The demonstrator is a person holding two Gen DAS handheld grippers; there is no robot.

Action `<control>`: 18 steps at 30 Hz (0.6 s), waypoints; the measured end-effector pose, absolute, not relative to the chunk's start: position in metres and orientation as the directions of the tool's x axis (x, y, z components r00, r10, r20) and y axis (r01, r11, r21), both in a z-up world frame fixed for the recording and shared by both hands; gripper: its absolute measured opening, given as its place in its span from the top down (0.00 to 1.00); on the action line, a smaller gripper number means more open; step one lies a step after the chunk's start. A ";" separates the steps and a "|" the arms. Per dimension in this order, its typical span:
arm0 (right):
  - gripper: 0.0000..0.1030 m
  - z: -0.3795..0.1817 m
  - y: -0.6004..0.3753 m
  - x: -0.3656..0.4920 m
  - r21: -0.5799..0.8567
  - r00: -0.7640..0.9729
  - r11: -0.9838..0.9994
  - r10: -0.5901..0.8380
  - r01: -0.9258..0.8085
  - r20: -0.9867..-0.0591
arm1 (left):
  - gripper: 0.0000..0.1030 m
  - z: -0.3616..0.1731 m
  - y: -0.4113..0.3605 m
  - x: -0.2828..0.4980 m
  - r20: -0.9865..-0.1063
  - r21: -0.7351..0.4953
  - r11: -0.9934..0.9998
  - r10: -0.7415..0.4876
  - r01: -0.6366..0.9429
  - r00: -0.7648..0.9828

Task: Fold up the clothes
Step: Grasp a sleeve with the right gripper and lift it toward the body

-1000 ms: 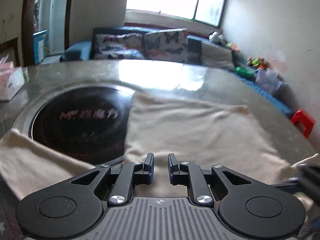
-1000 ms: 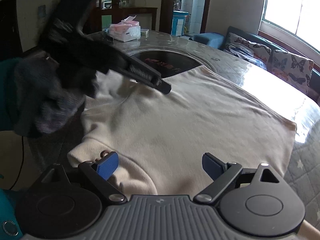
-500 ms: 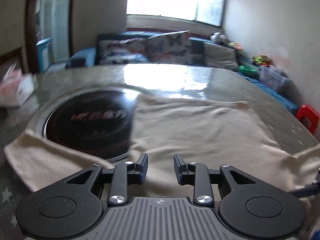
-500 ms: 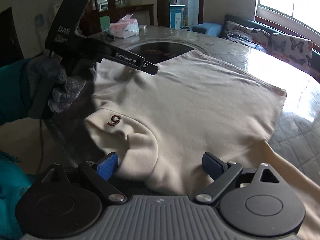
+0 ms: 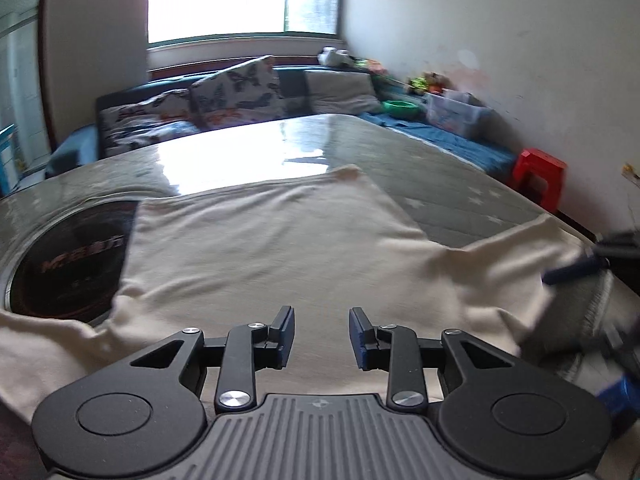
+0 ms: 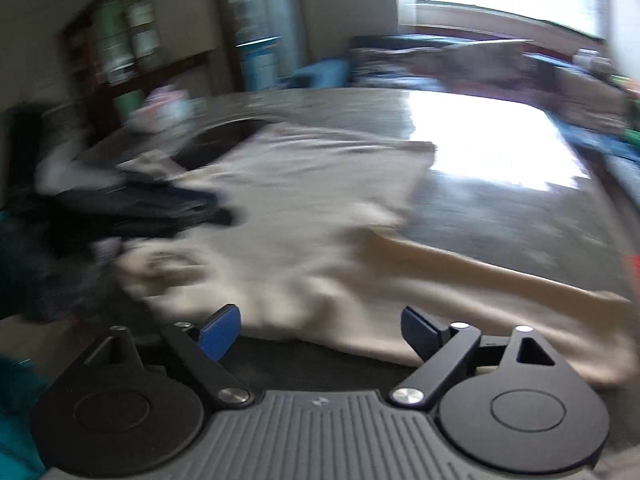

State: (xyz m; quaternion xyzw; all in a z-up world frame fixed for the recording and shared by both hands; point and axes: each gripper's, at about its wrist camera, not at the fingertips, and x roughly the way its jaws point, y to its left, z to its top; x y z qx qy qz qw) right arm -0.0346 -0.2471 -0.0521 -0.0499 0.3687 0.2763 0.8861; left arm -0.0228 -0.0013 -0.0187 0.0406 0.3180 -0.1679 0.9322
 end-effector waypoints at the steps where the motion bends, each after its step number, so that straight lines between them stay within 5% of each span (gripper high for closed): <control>1: 0.17 -0.053 -0.259 -0.033 0.105 0.607 0.874 0.412 -0.475 -0.679 | 0.67 -0.019 -0.006 -0.025 -0.605 -0.025 0.932 -0.302 0.361 0.737; 9: 0.37 -0.074 -0.345 -0.012 0.044 0.732 0.998 0.070 -0.054 -0.678 | 0.65 -0.027 -0.039 -0.042 -0.607 0.041 0.875 -0.362 0.483 0.708; 18: 0.53 -0.087 -0.378 -0.006 0.078 0.756 0.990 -0.036 0.115 -0.653 | 0.61 -0.028 -0.045 -0.047 -0.613 0.070 0.861 -0.362 0.504 0.703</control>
